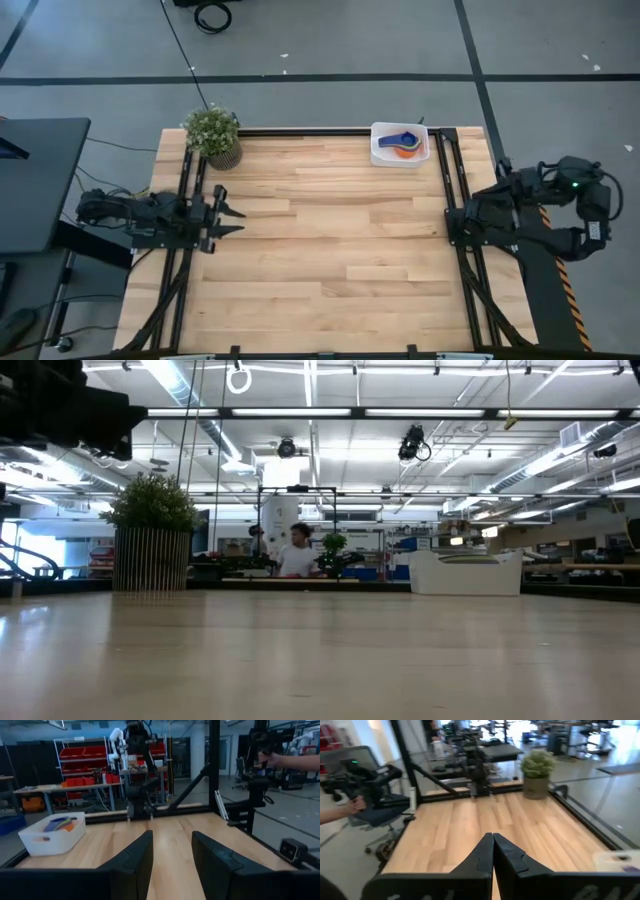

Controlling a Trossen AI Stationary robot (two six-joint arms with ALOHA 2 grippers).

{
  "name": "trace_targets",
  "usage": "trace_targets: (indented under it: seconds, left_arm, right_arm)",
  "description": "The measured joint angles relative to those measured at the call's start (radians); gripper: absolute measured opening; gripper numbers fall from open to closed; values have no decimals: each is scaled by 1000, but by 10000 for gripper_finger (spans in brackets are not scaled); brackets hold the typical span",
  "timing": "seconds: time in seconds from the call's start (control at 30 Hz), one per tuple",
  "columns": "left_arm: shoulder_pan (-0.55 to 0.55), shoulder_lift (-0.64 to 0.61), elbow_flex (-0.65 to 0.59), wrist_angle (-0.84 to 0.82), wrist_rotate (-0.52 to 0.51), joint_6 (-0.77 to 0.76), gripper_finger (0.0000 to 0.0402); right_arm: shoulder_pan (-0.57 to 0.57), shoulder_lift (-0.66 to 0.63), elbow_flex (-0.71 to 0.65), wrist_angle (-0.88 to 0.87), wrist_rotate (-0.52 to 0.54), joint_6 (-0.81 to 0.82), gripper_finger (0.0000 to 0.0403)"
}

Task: Nest measuring cups in basket
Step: Return to Home Position

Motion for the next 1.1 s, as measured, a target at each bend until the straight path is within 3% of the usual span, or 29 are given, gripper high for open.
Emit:
trace_targets:
  seconds: [0.13,0.47,0.83,1.1]
  left_arm:
    - [0,0,-31,30,0,-2,142]
    - [0,2,-30,22,0,4,142]
    - [0,2,-31,7,0,-8,142]
    - [0,2,-31,7,0,-9,142]
  right_arm:
    - [-11,0,-56,76,-91,-19,11]
    - [-16,0,-229,263,-172,-15,11]
    - [-16,-1,-479,626,-175,34,11]
    - [-16,-1,-661,842,-74,69,10]
